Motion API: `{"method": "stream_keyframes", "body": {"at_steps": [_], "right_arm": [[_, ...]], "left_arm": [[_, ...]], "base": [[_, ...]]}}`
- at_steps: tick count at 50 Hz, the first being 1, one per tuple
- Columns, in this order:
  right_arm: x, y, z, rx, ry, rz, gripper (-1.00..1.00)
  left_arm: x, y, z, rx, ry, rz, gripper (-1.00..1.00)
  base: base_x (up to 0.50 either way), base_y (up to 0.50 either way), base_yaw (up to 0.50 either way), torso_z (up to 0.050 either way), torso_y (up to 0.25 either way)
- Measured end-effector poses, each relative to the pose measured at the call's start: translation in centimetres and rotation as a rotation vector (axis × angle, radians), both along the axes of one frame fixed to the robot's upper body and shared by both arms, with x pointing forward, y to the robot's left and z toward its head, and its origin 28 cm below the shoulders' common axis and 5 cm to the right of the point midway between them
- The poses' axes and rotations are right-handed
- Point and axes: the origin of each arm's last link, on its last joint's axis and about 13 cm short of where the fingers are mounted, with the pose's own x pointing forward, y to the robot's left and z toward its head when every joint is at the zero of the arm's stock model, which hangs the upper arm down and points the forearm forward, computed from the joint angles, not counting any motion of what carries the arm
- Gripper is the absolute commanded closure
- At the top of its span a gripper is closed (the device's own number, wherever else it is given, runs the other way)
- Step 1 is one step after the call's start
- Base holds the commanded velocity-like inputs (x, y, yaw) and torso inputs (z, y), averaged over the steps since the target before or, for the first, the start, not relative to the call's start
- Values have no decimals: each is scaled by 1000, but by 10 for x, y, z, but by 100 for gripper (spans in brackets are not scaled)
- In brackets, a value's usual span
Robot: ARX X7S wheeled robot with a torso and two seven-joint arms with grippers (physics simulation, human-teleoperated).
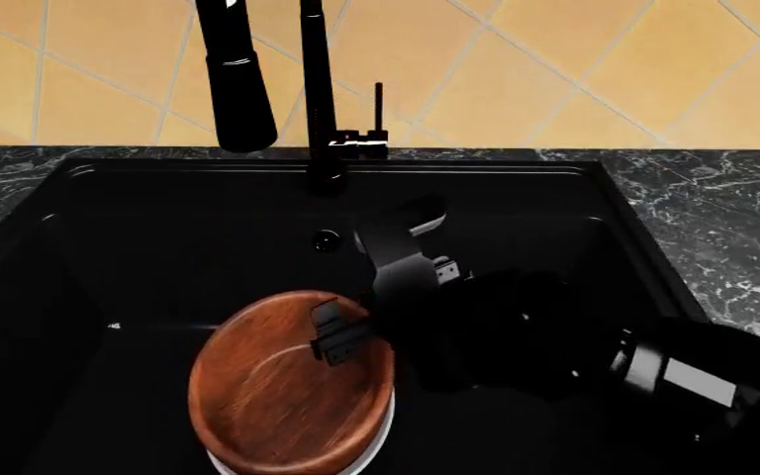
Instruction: Stack the bowls in the sink.
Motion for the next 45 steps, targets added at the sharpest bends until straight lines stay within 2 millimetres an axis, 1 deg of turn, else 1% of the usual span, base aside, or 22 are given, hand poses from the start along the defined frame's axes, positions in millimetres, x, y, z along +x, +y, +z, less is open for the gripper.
{"method": "stream_keyframes", "body": {"at_steps": [11, 24, 36, 45], "right_arm": [[-9, -13, 42, 27, -93, -27, -100], [-31, -31, 91, 67, -202, -60, -100], [-52, -49, 128, 105, -297, -97, -100], [-72, -62, 153, 134, -369, -126, -100]], "left_arm": [[-1, -1, 2, 2, -2, -3, -100], [-2, -3, 5, 5, -8, -5, -100], [-4, -3, 8, 8, -14, -5, -100], [-6, -3, 10, 9, -19, -5, -100]], "base": [[0, 0, 0, 0, 0], [0, 0, 0, 0, 0], [0, 0, 0, 0, 0], [0, 0, 0, 0, 0]]}}
